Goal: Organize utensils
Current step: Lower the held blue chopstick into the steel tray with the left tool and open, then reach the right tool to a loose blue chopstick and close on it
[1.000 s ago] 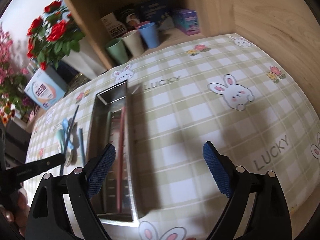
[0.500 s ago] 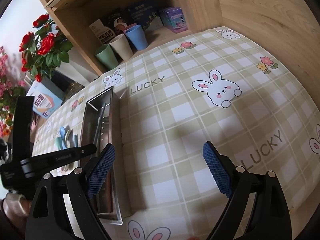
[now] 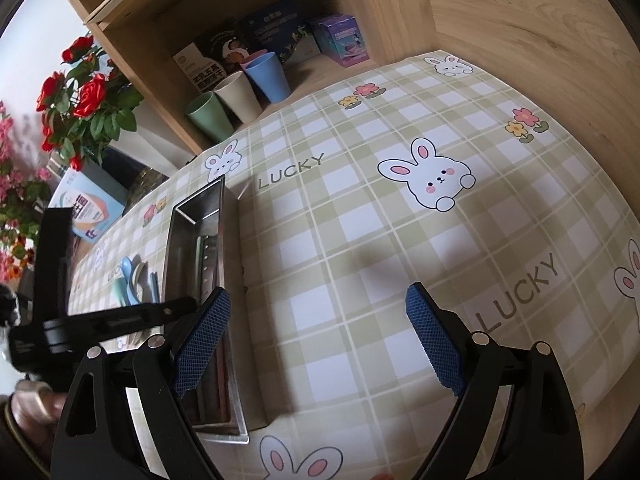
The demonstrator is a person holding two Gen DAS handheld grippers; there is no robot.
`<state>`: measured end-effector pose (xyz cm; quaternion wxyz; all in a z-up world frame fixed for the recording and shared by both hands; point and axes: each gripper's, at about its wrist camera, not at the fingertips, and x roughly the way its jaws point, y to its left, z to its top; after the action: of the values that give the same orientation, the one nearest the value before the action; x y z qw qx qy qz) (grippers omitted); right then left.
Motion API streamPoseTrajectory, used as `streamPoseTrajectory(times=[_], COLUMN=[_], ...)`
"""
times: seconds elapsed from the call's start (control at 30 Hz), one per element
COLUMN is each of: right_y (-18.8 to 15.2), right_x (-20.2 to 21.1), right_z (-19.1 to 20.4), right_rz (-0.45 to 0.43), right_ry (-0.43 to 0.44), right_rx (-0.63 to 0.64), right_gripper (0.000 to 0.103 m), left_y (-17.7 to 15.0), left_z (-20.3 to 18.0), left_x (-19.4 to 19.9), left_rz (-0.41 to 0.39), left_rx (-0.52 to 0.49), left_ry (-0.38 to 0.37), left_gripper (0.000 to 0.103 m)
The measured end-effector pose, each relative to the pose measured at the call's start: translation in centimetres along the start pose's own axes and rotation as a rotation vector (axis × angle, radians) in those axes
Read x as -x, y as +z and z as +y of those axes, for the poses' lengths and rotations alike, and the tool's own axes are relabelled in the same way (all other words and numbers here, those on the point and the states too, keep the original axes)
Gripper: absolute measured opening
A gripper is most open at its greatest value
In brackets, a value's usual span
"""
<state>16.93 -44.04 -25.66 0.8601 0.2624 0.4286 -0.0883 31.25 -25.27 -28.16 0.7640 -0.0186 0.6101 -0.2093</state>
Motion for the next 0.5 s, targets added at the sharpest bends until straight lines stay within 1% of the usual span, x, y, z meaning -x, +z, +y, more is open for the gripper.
streamPoseTrajectory(times=[0.03,0.13,0.2,0.27,0.37,0.43,0.5], right_y=[0.0,0.0,-0.1,-0.1,-0.4,-0.6,-0.9], right_x=[0.1,0.4,0.5,0.2,-0.3,-0.6,-0.8], right_z=[0.1,0.6,1.0,1.1,1.4,2.0,2.5], right_rz=[-0.002,-0.007,-0.007,0.006,0.016,0.031,0.041], right_ry=[-0.003,-0.011,-0.018,-0.023,-0.01,0.01,0.022], right_rx=[0.003,0.019,0.025,0.017,0.012,0.026,0.043], right_gripper=[0.086,0.086,0.086,0.086,0.086,0.086,0.086], left_y=[-0.1,-0.3,-0.4,-0.9,-1.5,-2.1,-2.8], left_z=[0.1,0.8,1.7,3.4,6.2,7.7,9.5], left_x=[0.6,3.6,5.2,6.8,8.1,8.7,9.2], left_rz=[-0.013,-0.089,-0.142,-0.193,-0.218,-0.228,-0.237], left_rx=[-0.011,-0.072,-0.091,-0.102,-0.07,-0.061,-0.047], left_ry=[-0.007,-0.015,-0.002,0.023,0.024,0.044,0.083], left_gripper=[0.011,0.011,0.011,0.011,0.011,0.011,0.011])
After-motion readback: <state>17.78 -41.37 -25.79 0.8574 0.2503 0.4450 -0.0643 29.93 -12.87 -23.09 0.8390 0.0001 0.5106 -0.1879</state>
